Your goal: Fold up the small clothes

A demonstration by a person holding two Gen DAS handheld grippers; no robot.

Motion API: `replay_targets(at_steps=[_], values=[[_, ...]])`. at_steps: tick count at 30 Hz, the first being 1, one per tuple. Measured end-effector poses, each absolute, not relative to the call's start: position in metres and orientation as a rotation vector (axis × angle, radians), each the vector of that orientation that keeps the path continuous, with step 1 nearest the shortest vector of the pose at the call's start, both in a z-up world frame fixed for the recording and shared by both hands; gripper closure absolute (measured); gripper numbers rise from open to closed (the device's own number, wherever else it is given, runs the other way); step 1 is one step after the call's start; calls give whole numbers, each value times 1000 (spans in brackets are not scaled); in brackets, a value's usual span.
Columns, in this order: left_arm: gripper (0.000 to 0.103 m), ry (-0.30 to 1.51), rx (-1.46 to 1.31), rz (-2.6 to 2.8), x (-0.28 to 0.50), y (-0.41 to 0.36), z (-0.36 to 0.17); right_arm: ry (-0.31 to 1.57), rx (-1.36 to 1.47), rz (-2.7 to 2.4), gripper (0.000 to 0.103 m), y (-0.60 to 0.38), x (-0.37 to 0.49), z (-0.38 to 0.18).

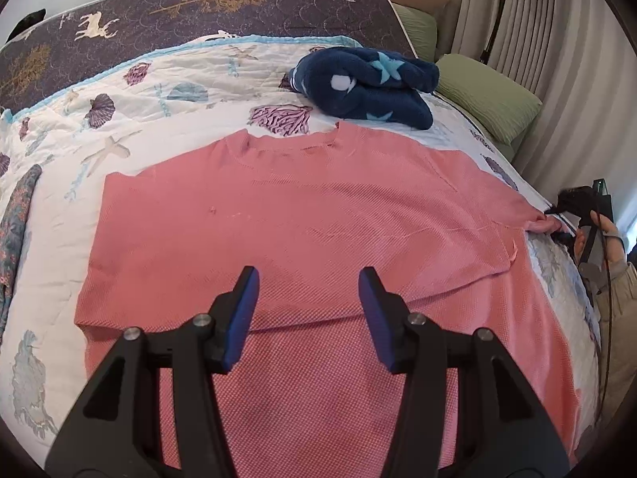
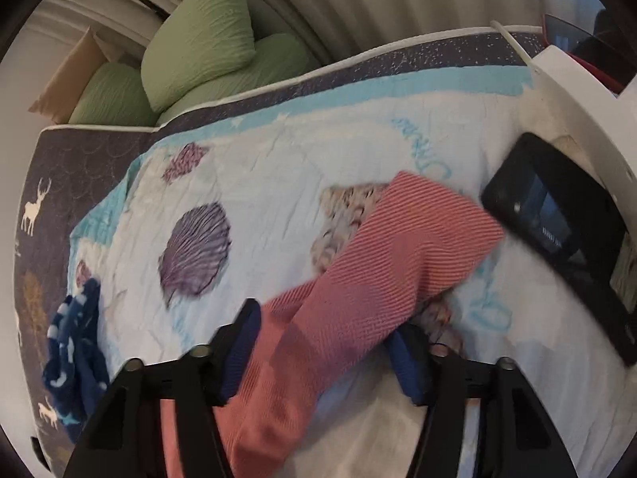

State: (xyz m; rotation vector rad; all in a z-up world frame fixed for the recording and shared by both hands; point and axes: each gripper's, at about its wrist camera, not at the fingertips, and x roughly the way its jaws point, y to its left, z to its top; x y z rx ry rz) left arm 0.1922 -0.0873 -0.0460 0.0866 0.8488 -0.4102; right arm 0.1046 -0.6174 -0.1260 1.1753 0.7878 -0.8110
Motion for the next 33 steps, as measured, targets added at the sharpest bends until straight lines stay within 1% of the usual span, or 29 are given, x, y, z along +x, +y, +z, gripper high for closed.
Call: replay_targets(at_steps=[1,2,4,8,10,13,14,15,16,17,20,24,25,26,27,30,31,32,33], values=[[50,853,74,-419,193,-86,-47,778,1178,-805,84,-619,104,-125],[50,858,61,-428,193,-86,-47,765,1184,-770,95,-621,105,-124],[50,865,34,-447,194,-85,-48,714,1185,-656,95,-621,112,-116],[50,869,-3,-471,196,-85,-50,544,1072,-299,95,-582,129,-66],[50,874,-22,-482,197,-84,-50,501,993,-52,95,-543,142,-38],[50,874,-54,-497,195,-79,-51,505,789,304,92,-461,153,-2],[49,876,-60,-498,195,-77,-52,535,685,409,83,-425,155,5],[49,880,-66,-497,194,-74,-53,569,609,458,72,-400,155,6],[49,887,-72,-493,194,-72,-54,615,540,488,37,-376,155,4],[49,892,-78,-494,194,-69,-55,674,472,497,17,-353,155,-2],[49,906,-107,-518,192,-62,-58,738,377,494,17,-321,149,-20],[48,913,-160,-612,187,-63,-55,764,380,463,17,-322,143,-31],[46,919,-177,-657,186,-66,-54,761,398,449,17,-328,141,-31],[41,928,-189,-691,185,-68,-53,754,430,427,17,-338,141,-32],[38,945,-198,-736,183,-73,-54,747,455,410,17,-347,140,-33],[37,1008,-174,-791,184,-95,-62,723,528,352,17,-369,139,-35],[42,1024,-158,-792,185,-104,-66,717,546,338,17,-373,136,-37],[69,1038,-148,-801,188,-113,-69,712,567,323,17,-376,136,-39],[90,1062,-144,-811,191,-121,-71,709,587,315,17,-379,136,-41]])
